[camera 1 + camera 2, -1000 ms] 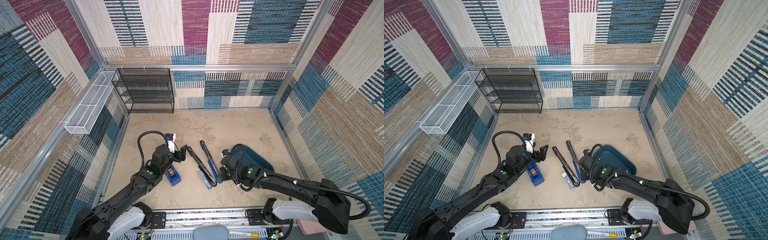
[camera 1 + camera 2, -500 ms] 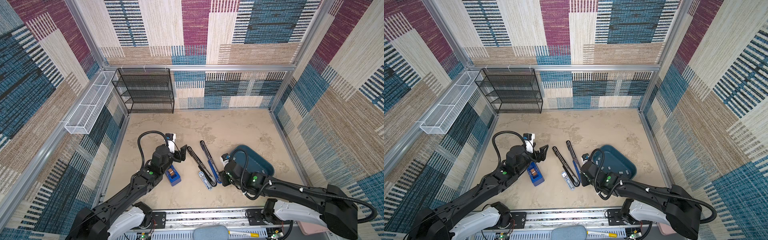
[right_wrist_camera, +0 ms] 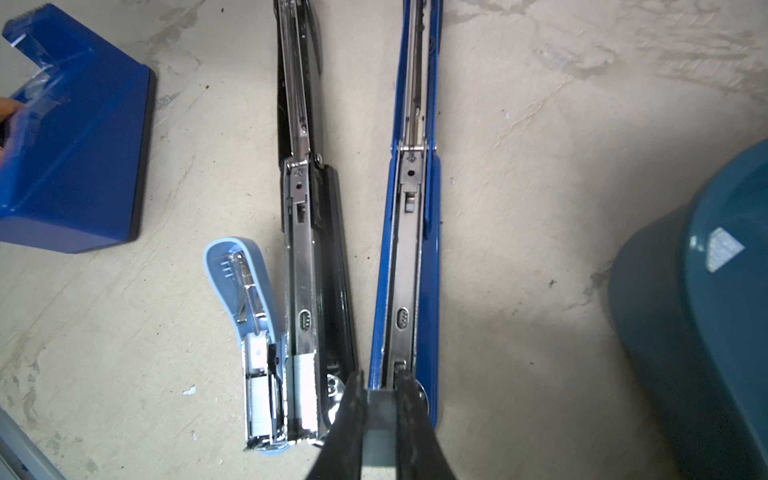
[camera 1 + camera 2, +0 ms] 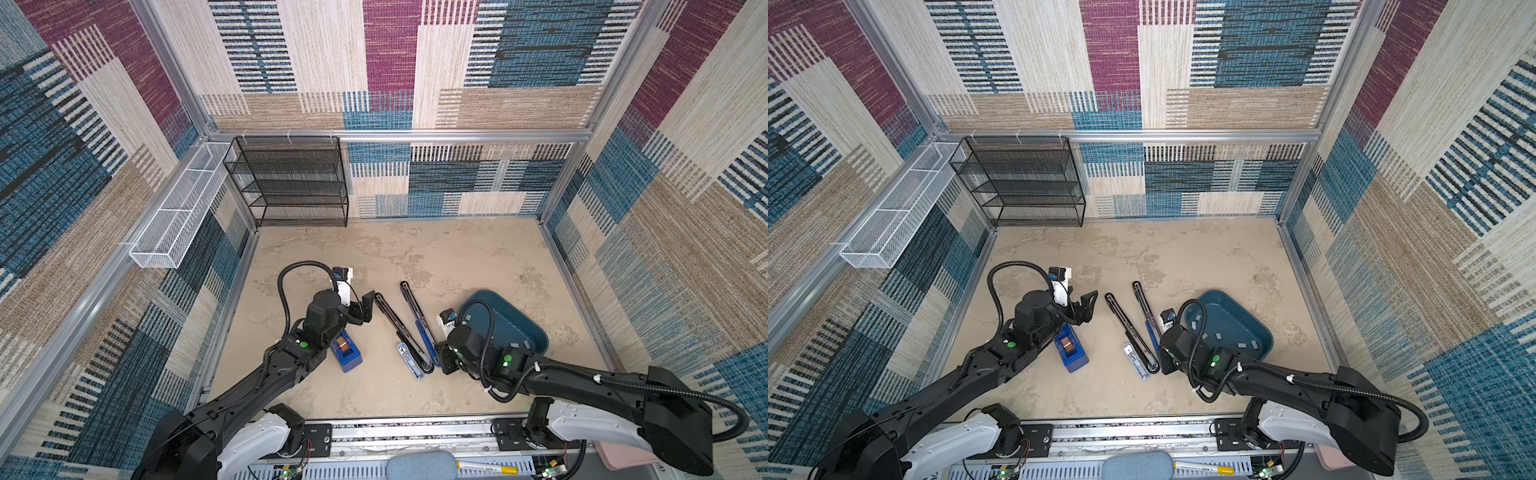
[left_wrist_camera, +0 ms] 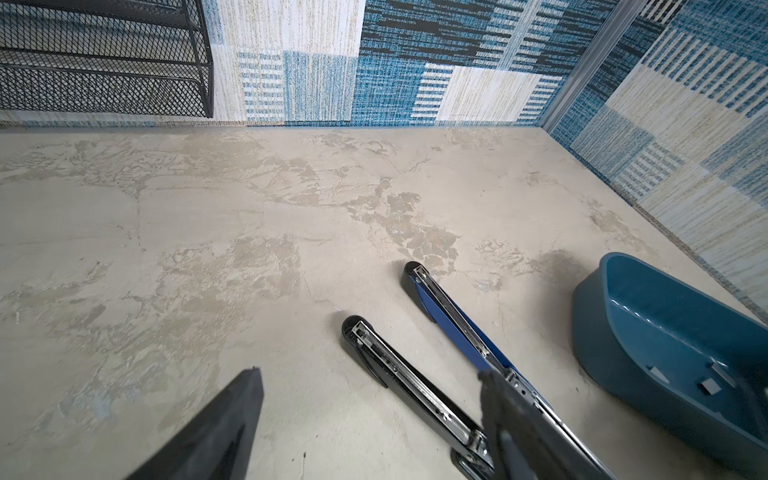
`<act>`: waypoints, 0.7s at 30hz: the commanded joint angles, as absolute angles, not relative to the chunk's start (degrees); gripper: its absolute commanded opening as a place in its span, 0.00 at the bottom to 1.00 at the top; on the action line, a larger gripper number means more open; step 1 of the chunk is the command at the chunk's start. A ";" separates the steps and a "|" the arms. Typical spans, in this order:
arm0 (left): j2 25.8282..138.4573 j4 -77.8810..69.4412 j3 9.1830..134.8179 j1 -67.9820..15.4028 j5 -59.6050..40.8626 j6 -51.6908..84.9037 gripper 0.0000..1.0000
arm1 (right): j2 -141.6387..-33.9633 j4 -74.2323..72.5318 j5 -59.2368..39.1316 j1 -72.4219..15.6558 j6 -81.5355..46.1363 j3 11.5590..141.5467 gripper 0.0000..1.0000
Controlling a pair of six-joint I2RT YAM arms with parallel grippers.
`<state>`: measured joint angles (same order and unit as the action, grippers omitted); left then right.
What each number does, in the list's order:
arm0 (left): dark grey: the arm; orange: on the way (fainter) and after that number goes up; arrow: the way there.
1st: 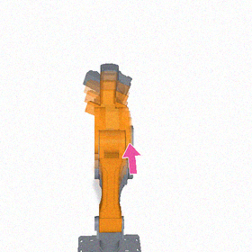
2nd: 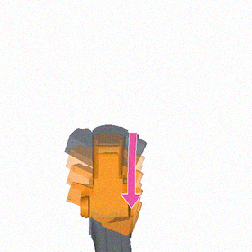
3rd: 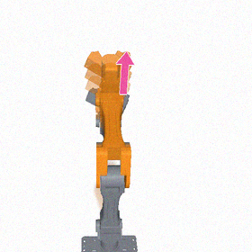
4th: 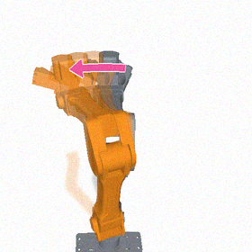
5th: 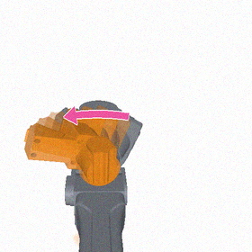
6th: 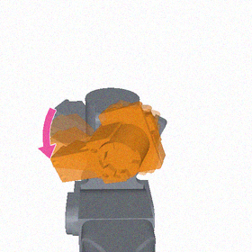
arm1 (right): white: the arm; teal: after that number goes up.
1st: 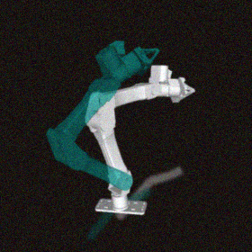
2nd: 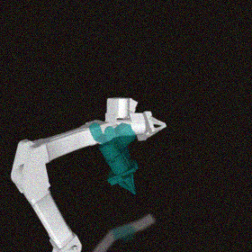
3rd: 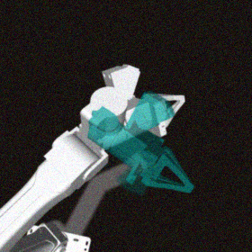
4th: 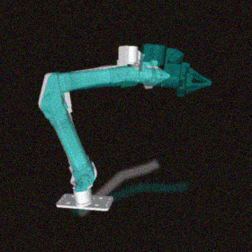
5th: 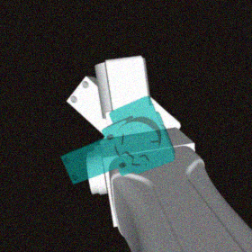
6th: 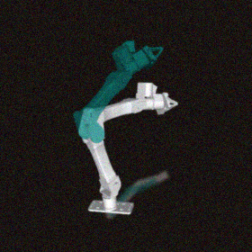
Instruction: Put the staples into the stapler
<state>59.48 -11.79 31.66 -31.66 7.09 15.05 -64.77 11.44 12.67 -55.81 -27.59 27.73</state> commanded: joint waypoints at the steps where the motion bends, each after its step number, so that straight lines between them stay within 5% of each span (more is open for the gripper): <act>1: 59.42 -13.65 32.13 -31.64 6.48 16.40 0.86 | -65.74 9.22 13.85 -56.16 -27.25 28.28 0.12; 21: 59.51 -13.53 32.23 -31.64 6.50 16.35 0.86 | -66.99 8.79 15.53 -56.34 -25.06 29.67 0.11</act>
<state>59.51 -11.79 31.68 -31.66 7.07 15.07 -66.87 11.33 14.79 -56.27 -26.92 28.95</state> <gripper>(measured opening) 0.855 0.145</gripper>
